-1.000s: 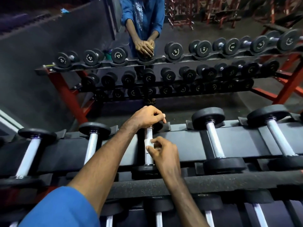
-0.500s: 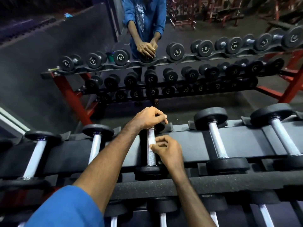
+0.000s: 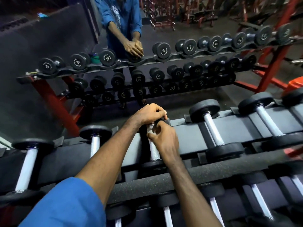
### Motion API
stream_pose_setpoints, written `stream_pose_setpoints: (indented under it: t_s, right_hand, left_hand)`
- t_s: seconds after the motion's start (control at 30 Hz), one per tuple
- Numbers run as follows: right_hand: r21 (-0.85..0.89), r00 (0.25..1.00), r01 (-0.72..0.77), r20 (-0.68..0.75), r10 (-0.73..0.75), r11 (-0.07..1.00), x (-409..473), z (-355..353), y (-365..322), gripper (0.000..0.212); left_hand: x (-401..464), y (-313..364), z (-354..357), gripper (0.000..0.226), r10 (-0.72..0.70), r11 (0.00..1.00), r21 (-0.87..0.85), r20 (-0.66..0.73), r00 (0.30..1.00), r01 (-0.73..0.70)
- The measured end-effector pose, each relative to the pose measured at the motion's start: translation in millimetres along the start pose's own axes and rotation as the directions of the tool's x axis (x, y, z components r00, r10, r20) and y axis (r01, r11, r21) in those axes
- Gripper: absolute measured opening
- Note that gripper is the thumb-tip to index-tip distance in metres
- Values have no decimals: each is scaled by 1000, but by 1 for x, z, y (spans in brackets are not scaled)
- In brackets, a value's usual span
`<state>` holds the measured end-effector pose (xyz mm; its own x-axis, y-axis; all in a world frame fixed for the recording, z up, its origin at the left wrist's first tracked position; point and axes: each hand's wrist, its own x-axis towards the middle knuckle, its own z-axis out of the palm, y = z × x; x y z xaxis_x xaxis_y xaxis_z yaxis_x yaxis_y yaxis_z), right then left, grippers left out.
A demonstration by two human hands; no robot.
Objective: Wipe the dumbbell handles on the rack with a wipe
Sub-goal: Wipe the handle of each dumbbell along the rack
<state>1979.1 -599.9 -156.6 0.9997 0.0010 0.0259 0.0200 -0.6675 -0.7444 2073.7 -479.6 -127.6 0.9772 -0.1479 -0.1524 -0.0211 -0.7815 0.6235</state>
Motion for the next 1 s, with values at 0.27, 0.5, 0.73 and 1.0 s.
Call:
stream_pose_setpoints:
  t_s: [0.27,0.5,0.73,1.0]
  right_hand:
    - [-134,998,-33,-62,24,990,-14,6,-2,23]
    - [-81,989,-151,-4,151,985,-29,6,4,20]
    - [264,982,-176,109,152,948,0,-4,14,22]
    - [483,788,-478,604,115,734,-7,-22,59,24]
  left_hand:
    - [10,-3,2,32,73,996,54,44,996,-75]
    - [8,-7,-4,33,89,995,39,10,996,-89]
    - [6,-2,0,32,83,995,59,-5,997,-82]
    - [-2,-4,-3,33,67,998,20,-42,997,-66]
